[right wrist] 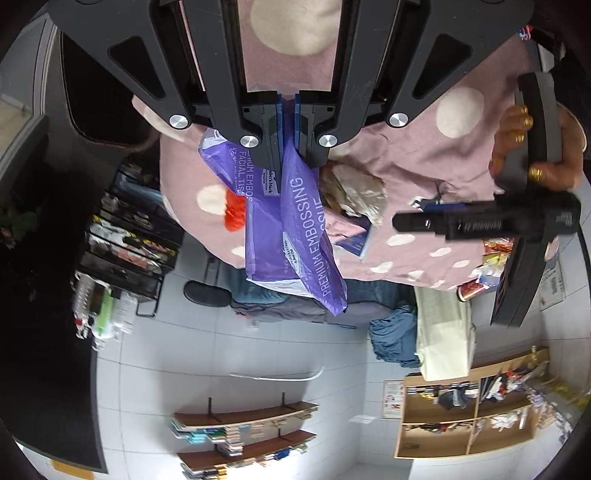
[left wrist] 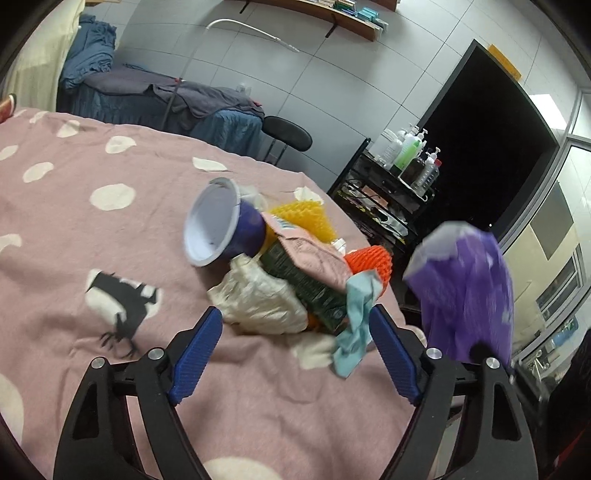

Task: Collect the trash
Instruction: 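Grasp the pink snack wrapper with the left gripper while the right gripper holds the purple bag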

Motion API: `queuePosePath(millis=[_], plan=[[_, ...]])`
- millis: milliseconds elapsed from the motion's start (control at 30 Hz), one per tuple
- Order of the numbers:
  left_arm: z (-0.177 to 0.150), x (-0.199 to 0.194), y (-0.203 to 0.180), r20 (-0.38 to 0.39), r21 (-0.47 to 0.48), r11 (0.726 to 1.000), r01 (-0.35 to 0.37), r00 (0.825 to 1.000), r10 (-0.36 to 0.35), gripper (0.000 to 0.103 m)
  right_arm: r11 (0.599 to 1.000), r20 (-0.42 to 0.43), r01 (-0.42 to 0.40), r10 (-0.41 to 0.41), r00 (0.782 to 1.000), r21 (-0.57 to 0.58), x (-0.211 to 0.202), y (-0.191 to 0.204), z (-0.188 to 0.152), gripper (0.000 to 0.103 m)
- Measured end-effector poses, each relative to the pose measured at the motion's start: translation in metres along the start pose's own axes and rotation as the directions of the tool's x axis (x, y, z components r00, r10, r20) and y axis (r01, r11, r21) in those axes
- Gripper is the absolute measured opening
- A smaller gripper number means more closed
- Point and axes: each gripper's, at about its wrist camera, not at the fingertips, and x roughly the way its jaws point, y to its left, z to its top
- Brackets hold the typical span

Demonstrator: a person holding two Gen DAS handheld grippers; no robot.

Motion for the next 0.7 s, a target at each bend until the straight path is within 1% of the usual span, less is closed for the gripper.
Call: queuePosePath(millis=[133,233,300,367,433,500,533,567,600,700], plan=[[0.022,0.021,-0.006,-0.021,-0.020,0.999,0.035,0.999,-0.036,0.074,1.000,-0.007,0.025,-0.025,1.000,0.013,-0.005,-0.005,-0.013,0.005],[0.036,0.041,-0.010,-0.064,-0.010,1.000,0.012,0.998,-0.012,0.074,0.999,-0.016,0.034,-0.034,0.999,0.032,-0.007,-0.012,-0.019,0.005],[0.042,0.054,-0.007,-0.105,-0.022,1.000,0.013,0.994,-0.015,0.070,0.998,-0.018,0.037,-0.037,0.999,0.044,-0.009,-0.014,-0.022,0.005],[0.046,0.067,-0.007,-0.138,-0.015,1.000,0.008,0.990,-0.010,0.069,0.998,-0.019,0.042,-0.041,0.999,0.053,-0.011,-0.015,-0.024,0.005],[0.050,0.080,-0.009,-0.164,0.016,1.000,-0.013,0.986,0.016,0.062,0.997,-0.025,0.046,-0.044,0.999,0.063,-0.010,-0.016,-0.025,0.005],[0.052,0.089,-0.010,-0.195,0.032,0.999,-0.014,0.981,0.020,0.050,0.996,-0.025,0.051,-0.049,0.998,0.072,-0.011,-0.019,-0.028,0.005],[0.052,0.093,-0.010,-0.207,0.040,0.999,-0.011,0.978,0.019,0.046,0.996,-0.025,0.052,-0.050,0.998,0.076,-0.011,-0.020,-0.029,0.005],[0.052,0.095,-0.011,-0.215,0.047,0.999,-0.012,0.976,0.021,0.037,0.995,-0.026,0.056,-0.054,0.998,0.080,-0.011,-0.022,-0.030,0.005],[0.052,0.096,-0.011,-0.217,0.053,0.999,-0.014,0.976,0.025,0.030,0.995,-0.027,0.059,-0.057,0.998,0.083,-0.012,-0.023,-0.032,0.005],[0.050,0.087,-0.011,-0.186,0.046,0.999,0.000,0.983,0.009,0.022,0.993,-0.033,0.069,-0.065,0.997,0.099,-0.013,-0.028,-0.036,0.005]])
